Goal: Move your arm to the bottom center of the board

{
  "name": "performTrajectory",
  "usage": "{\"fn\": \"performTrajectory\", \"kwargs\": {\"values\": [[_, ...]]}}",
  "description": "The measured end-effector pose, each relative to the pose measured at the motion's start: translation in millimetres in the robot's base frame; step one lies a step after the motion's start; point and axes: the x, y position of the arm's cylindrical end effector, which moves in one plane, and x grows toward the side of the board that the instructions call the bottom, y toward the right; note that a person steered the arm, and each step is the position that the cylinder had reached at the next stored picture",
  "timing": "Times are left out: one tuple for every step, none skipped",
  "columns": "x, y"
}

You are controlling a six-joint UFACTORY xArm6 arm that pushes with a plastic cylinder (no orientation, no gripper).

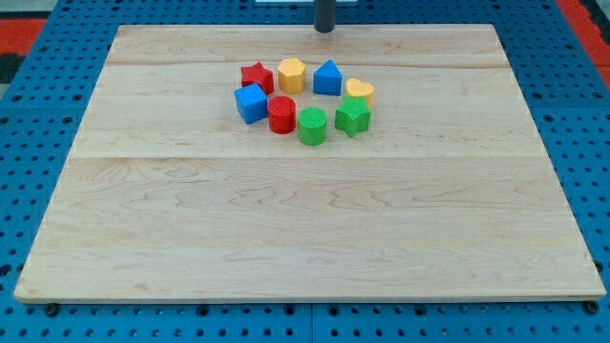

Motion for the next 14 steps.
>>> {"fn": "performTrajectory", "kwargs": {"values": [[1.4, 78.4], [58.7, 177.8], [152.3, 175.2], [248.6, 143.7], [329.1, 94.5], [362.9, 29.9], [363.3, 31.2], [363.3, 30.9], [372.8, 28.3], [398.3, 39.4], [391.9, 28.4], [409.4, 26.1], [407.7, 46.8], [406.2, 47.2]]}}
